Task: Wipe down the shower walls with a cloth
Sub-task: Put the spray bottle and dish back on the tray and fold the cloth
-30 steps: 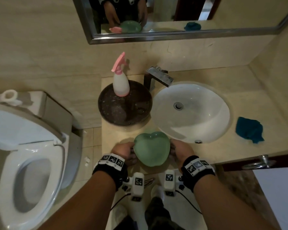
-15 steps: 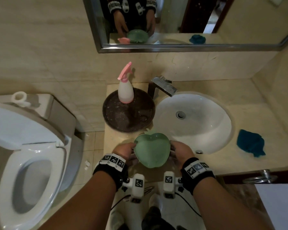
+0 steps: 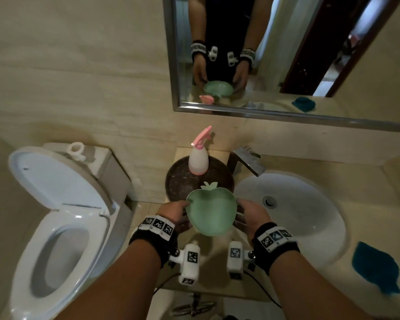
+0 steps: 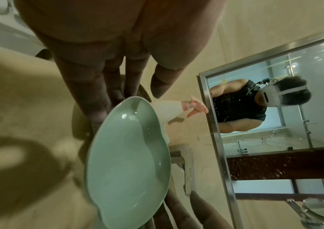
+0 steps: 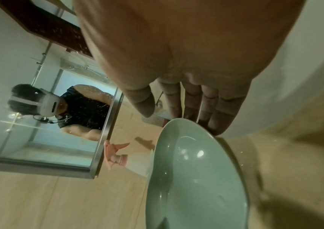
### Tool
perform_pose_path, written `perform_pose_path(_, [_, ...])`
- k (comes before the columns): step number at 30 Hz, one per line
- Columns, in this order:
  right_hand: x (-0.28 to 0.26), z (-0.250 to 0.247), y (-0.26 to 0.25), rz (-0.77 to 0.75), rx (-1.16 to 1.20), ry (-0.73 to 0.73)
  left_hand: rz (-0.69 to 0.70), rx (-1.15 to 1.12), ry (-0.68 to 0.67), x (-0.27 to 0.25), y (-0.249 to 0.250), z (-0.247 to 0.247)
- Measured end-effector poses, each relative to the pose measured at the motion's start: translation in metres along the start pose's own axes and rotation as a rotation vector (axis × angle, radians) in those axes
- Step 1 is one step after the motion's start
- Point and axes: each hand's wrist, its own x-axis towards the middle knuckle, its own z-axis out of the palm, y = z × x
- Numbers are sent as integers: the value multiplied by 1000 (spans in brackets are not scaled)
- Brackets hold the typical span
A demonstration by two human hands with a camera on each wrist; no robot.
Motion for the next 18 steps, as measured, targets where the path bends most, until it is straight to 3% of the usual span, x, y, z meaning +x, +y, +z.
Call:
perform_pose_path(8, [12, 43, -30, 43, -32, -43, 45, -45, 50, 12, 40, -22])
perform_pose_path(18, [49, 97, -38, 93, -11, -7, -8, 70, 24, 70, 75, -51])
